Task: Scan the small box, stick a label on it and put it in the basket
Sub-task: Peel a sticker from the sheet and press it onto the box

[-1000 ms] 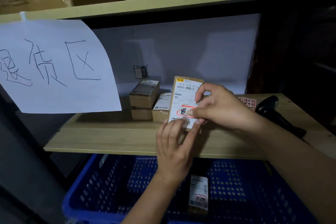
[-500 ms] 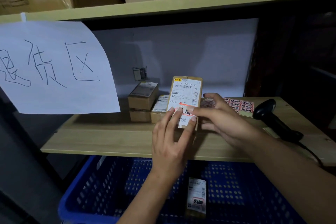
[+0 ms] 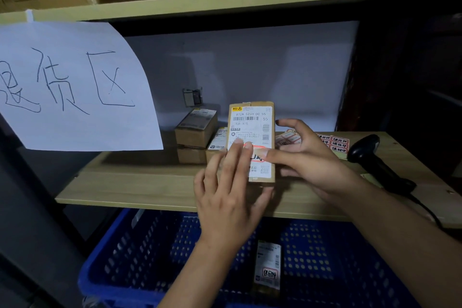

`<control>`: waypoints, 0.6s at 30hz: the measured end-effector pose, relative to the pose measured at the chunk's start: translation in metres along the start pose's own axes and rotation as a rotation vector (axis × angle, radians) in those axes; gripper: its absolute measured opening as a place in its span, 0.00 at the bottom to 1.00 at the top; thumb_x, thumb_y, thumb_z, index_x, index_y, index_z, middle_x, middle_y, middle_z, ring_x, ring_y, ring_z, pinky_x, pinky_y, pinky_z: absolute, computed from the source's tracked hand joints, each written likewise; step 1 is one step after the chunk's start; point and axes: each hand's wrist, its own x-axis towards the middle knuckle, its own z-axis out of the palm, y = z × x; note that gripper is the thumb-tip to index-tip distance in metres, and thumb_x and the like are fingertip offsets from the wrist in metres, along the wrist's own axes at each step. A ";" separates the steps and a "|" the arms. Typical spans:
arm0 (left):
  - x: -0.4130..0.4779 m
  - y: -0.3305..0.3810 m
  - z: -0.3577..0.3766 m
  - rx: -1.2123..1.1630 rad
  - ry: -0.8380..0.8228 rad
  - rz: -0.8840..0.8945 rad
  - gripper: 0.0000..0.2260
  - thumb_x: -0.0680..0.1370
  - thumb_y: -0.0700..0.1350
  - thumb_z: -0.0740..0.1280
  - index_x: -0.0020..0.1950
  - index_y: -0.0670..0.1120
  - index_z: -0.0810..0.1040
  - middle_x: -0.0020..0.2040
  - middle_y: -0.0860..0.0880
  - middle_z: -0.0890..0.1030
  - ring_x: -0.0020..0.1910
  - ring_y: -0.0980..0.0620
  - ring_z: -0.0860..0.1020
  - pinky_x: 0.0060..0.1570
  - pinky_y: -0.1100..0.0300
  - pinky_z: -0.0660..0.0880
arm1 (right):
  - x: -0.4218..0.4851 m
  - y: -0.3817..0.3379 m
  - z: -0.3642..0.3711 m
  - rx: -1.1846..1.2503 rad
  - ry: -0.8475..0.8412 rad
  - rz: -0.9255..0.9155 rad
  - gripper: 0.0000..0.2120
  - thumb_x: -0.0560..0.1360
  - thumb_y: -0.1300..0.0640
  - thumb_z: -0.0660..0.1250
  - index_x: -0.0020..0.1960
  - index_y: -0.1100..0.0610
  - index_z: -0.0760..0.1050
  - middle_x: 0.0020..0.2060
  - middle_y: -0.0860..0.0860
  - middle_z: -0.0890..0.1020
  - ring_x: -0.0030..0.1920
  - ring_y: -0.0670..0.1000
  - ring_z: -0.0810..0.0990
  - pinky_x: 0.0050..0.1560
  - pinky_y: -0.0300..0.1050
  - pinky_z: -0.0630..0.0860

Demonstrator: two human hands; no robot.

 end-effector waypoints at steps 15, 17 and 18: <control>-0.008 -0.004 -0.011 -0.131 -0.034 0.177 0.31 0.80 0.63 0.72 0.76 0.45 0.76 0.78 0.48 0.76 0.76 0.46 0.76 0.69 0.43 0.77 | -0.018 0.022 -0.010 0.125 0.034 0.140 0.46 0.69 0.66 0.80 0.79 0.47 0.62 0.56 0.58 0.89 0.54 0.57 0.90 0.60 0.61 0.83; -0.019 -0.005 -0.021 -0.216 -0.005 0.256 0.30 0.78 0.59 0.76 0.74 0.44 0.77 0.73 0.45 0.80 0.71 0.42 0.80 0.64 0.44 0.80 | -0.040 0.031 -0.012 0.128 0.009 0.148 0.50 0.66 0.60 0.83 0.79 0.41 0.60 0.56 0.56 0.90 0.55 0.56 0.90 0.62 0.61 0.82; -0.026 -0.004 -0.028 -0.265 -0.004 0.294 0.30 0.78 0.58 0.78 0.73 0.42 0.78 0.71 0.44 0.82 0.70 0.41 0.81 0.63 0.44 0.81 | -0.053 0.036 -0.013 0.114 0.000 0.159 0.52 0.63 0.55 0.85 0.78 0.37 0.61 0.57 0.55 0.89 0.55 0.55 0.90 0.61 0.61 0.83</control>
